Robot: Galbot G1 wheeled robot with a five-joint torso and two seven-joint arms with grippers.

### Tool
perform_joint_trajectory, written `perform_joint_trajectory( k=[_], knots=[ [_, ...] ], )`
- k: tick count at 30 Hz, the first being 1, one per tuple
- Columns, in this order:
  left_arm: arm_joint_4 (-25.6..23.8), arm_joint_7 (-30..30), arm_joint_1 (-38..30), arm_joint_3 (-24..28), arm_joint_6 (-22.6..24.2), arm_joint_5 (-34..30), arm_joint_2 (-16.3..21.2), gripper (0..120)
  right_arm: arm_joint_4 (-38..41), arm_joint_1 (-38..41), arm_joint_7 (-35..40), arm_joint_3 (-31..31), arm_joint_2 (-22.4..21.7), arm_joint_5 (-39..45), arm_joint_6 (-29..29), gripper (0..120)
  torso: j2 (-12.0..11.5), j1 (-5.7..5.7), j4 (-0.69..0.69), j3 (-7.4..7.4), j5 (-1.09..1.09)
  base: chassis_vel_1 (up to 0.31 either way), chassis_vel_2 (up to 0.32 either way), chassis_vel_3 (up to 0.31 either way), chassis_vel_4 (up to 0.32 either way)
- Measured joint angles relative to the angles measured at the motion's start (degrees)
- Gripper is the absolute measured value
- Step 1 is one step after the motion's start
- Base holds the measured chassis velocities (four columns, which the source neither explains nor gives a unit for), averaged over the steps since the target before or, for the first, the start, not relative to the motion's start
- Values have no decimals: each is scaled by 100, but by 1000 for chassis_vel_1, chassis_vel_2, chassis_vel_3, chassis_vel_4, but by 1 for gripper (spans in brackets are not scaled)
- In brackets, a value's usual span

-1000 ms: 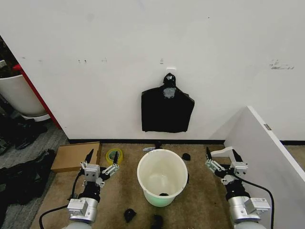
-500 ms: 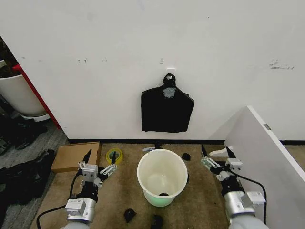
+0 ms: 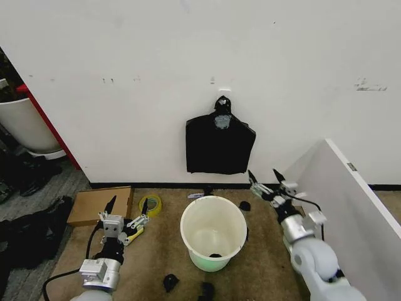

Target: Place the garbage bag over the trash bin.

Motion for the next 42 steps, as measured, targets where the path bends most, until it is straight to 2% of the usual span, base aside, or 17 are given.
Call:
perform_joint_trajectory(
  k=[4,10,25,31,37,39,42],
  knots=[
    [-10,0,52,-1,-13,26,-41,100,-300,518,-84,-300,43,81,-47,100,0,0,1,0,-1,0,0,0,0],
    [42,0,105,3,-65,60,-112,100,-1031,1437,-92,-668,357,195,-140,100,0,0,1,0,0,0,0,0,0],
    [130,-13,80,23,-83,93,-202,100,-2174,2995,-2,-1130,681,369,-163,100,0,0,1,0,-1,0,0,0,0],
    [134,-27,105,25,-98,93,-224,100,-2468,3266,9,-1184,935,358,-183,100,0,0,1,-1,-1,0,0,0,0],
    [134,-39,157,26,-127,93,-226,100,-2579,3327,32,-1227,964,350,-193,100,0,-1,0,-1,-1,0,0,0,0],
    [134,-44,158,31,-131,92,-225,100,-2585,3333,54,-1227,965,355,-194,96,0,0,0,-1,-1,0,0,0,0],
    [134,-47,143,49,-131,92,-227,100,-2573,3315,83,-1226,953,359,-196,84,0,0,1,-1,-1,0,0,0,0]
  ],
)
